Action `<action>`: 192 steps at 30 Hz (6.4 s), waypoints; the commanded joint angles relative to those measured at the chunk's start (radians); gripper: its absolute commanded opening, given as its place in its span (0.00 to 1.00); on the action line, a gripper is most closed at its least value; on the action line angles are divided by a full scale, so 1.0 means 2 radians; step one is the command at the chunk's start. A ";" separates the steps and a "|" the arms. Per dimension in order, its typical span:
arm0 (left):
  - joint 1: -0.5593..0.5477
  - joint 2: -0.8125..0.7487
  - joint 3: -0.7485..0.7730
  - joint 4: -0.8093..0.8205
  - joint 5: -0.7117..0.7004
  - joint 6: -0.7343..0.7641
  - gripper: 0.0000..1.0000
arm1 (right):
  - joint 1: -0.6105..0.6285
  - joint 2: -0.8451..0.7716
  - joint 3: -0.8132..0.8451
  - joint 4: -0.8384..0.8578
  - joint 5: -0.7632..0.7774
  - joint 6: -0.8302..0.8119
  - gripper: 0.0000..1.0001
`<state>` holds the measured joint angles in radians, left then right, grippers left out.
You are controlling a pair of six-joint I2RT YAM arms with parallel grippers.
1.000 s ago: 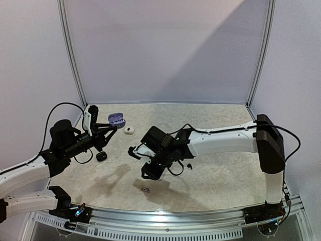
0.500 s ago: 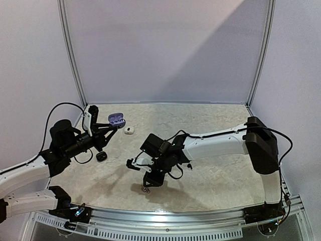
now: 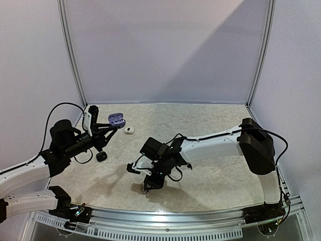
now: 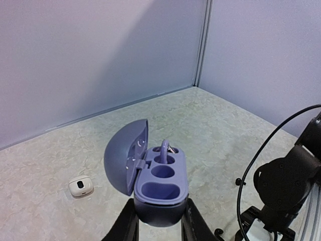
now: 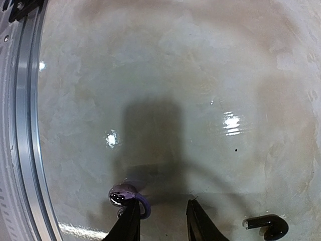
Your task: Insert the wireless bluetooth earbuds into the charging case
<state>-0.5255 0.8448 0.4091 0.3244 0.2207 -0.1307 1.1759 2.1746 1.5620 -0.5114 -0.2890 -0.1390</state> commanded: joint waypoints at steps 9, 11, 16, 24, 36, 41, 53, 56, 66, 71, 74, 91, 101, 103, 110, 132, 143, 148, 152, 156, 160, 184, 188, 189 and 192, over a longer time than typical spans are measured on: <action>0.007 0.000 -0.012 0.009 0.005 0.009 0.00 | 0.018 0.000 0.001 -0.023 -0.024 -0.006 0.32; 0.007 0.000 -0.012 0.010 0.005 0.009 0.00 | 0.021 0.000 0.001 -0.026 -0.027 -0.004 0.32; 0.007 0.002 -0.012 0.010 0.006 0.010 0.00 | 0.026 -0.003 0.001 -0.032 -0.035 -0.002 0.32; 0.007 0.003 -0.013 0.011 0.007 0.011 0.00 | 0.033 -0.008 0.004 -0.038 -0.048 -0.005 0.32; 0.007 0.002 -0.014 0.009 0.007 0.015 0.00 | 0.046 -0.004 0.012 -0.061 -0.070 -0.023 0.31; 0.007 0.003 -0.014 0.010 0.008 0.016 0.00 | 0.050 -0.001 0.016 -0.067 -0.078 -0.029 0.29; 0.007 0.004 -0.015 0.007 0.010 0.019 0.00 | 0.058 0.010 0.016 -0.079 -0.102 -0.036 0.24; 0.007 0.004 -0.015 0.008 0.011 0.020 0.00 | 0.059 0.013 0.014 -0.083 -0.100 -0.037 0.23; 0.007 0.004 -0.016 0.009 0.012 0.022 0.00 | 0.058 0.011 0.021 -0.095 -0.099 -0.044 0.05; 0.007 0.005 -0.017 0.009 0.012 0.024 0.00 | 0.058 0.009 0.028 -0.095 -0.100 -0.043 0.00; 0.007 0.005 -0.017 0.011 0.013 0.024 0.00 | 0.058 0.002 0.030 -0.094 -0.087 -0.039 0.00; 0.006 0.004 -0.011 0.035 0.189 0.100 0.00 | -0.010 -0.201 0.102 -0.083 0.048 -0.045 0.00; -0.006 0.012 0.021 -0.003 0.289 0.166 0.00 | 0.011 -0.157 0.221 -0.076 0.073 -0.095 0.00; -0.007 0.012 0.025 -0.011 0.296 0.175 0.00 | 0.015 -0.147 0.231 -0.090 0.081 -0.107 0.00; -0.012 0.016 0.037 -0.042 0.299 0.204 0.00 | 0.028 -0.116 0.252 -0.117 0.111 -0.130 0.00; -0.019 0.017 0.034 -0.045 0.297 0.229 0.00 | 0.034 -0.075 0.255 -0.154 0.167 -0.137 0.00; -0.019 0.015 0.027 -0.041 0.289 0.209 0.00 | 0.034 -0.089 0.255 -0.153 0.192 -0.119 0.26; -0.019 0.017 0.024 -0.049 0.277 0.189 0.00 | 0.034 -0.116 0.255 -0.133 0.193 -0.102 0.27; -0.019 0.018 0.021 -0.053 0.260 0.177 0.00 | 0.034 -0.157 0.233 -0.093 0.186 -0.085 0.29; -0.017 0.033 0.032 -0.056 0.253 0.166 0.00 | 0.026 -0.192 0.211 -0.047 0.142 -0.058 0.31; -0.013 0.042 0.048 -0.080 0.252 0.201 0.00 | 0.010 -0.211 0.174 0.006 0.191 -0.004 0.36; -0.008 -0.020 0.056 -0.155 0.128 0.280 0.00 | 0.034 -0.188 0.070 0.025 0.385 0.204 0.39; -0.006 -0.033 0.056 -0.161 0.114 0.180 0.00 | -0.017 -0.207 0.056 -0.030 0.360 0.249 0.41; -0.005 -0.039 0.055 -0.177 0.112 0.156 0.00 | -0.037 -0.214 0.039 -0.036 0.340 0.275 0.43; -0.001 -0.052 0.048 -0.192 0.094 0.084 0.00 | -0.089 -0.242 -0.043 -0.031 0.304 0.339 0.44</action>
<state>-0.5438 0.7776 0.5304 -0.0216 0.4595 0.2878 1.1397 1.7546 1.6424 -0.5007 0.3973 0.3481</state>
